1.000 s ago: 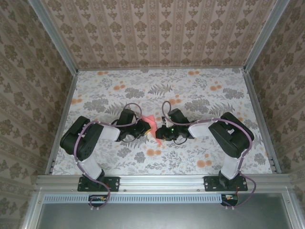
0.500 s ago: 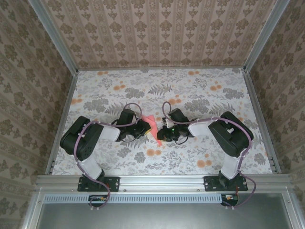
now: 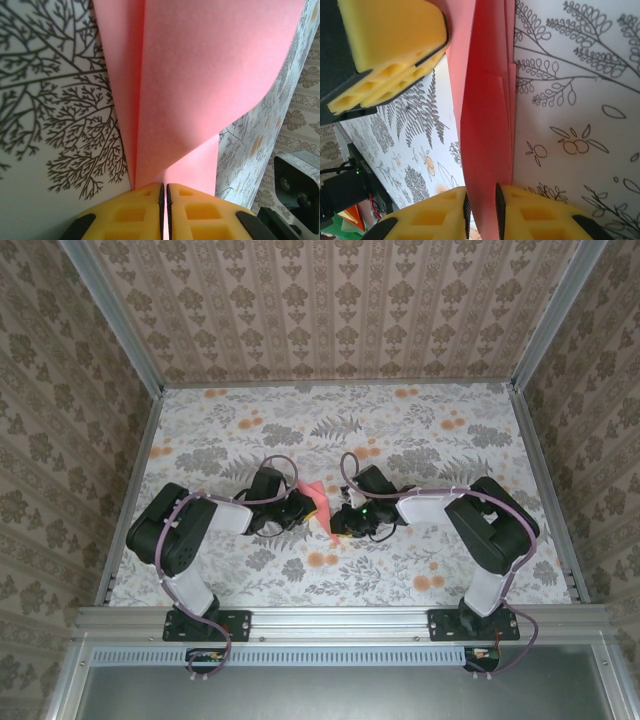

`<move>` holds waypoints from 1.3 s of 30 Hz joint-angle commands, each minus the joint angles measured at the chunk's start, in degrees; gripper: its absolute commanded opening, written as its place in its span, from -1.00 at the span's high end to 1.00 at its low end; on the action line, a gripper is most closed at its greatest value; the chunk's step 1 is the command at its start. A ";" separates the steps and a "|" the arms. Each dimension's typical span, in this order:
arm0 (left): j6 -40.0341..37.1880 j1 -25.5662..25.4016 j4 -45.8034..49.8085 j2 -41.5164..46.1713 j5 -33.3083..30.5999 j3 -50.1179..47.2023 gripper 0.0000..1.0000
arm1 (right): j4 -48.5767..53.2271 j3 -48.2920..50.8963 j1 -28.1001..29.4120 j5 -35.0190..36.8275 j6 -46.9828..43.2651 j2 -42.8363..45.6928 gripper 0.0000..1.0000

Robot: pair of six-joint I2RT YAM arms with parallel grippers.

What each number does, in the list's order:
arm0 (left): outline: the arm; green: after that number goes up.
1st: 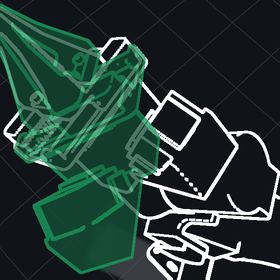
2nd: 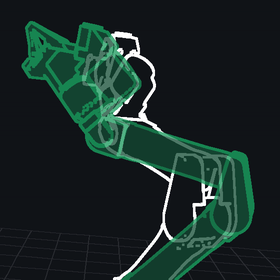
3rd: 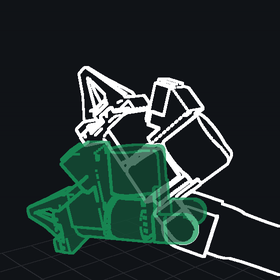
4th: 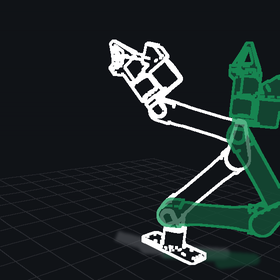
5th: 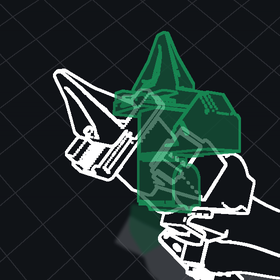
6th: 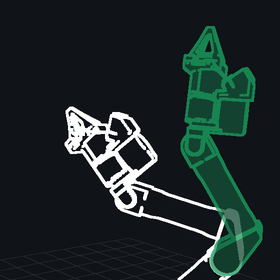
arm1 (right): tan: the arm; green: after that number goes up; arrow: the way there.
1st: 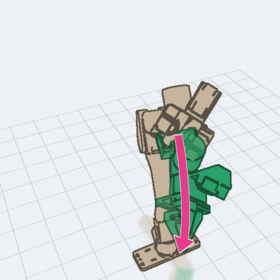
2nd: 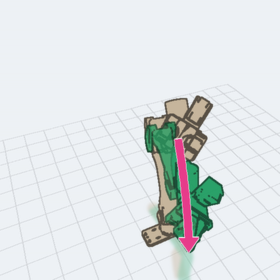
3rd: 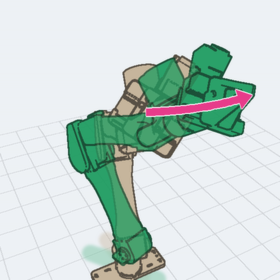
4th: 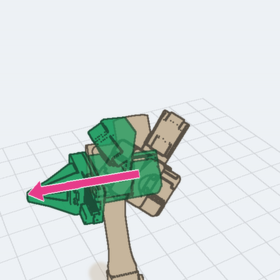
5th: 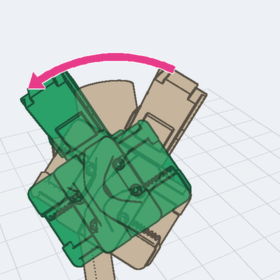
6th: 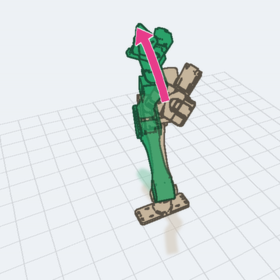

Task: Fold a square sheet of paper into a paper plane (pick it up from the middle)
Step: Fold the wing for the fifth time at the center of the table.

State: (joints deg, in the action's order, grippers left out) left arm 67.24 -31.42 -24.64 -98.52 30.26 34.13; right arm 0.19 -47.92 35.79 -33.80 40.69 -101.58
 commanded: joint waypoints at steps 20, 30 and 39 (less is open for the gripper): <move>-3.62 -0.20 -0.15 -0.88 2.90 2.41 0.64 | 6.20 -2.61 0.73 1.71 -2.95 -5.30 0.73; -5.37 -0.83 3.84 -2.14 3.00 4.54 0.63 | 12.13 -4.80 1.62 7.05 -5.48 -6.03 0.73; -4.71 -0.77 5.00 -2.64 1.56 3.92 0.65 | 13.34 -5.49 1.95 8.22 -5.95 -6.19 0.71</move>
State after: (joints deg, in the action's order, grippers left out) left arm 63.75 -31.94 -22.15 -100.36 32.32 37.60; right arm 9.04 -53.43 37.34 -31.18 35.90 -105.12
